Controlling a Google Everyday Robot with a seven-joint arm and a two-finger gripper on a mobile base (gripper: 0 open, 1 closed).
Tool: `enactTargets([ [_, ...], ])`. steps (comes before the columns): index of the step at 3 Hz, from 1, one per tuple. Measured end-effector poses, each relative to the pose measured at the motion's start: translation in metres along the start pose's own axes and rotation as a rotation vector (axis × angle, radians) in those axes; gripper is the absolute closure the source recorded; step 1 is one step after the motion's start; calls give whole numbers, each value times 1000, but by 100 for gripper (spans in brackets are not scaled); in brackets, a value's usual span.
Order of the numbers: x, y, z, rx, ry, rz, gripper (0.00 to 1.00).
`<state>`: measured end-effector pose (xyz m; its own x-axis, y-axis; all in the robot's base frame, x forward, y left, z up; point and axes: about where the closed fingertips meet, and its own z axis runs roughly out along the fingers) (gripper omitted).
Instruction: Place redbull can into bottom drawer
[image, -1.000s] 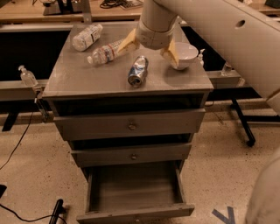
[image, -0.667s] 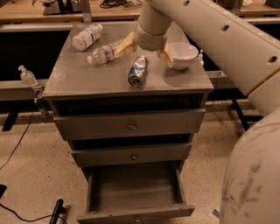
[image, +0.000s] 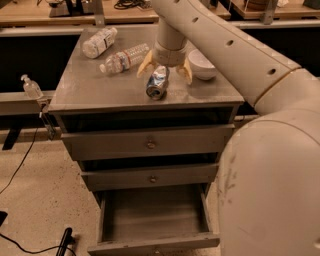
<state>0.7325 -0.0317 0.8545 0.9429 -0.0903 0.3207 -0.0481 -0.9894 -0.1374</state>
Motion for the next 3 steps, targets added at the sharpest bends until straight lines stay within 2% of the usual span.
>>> enactTargets([
  [1, -1, -3, 19, -28, -33, -2, 38],
  [2, -3, -10, 24, -29, -54, -9, 60],
  [3, -5, -23, 4, 38, -43, -30, 85],
])
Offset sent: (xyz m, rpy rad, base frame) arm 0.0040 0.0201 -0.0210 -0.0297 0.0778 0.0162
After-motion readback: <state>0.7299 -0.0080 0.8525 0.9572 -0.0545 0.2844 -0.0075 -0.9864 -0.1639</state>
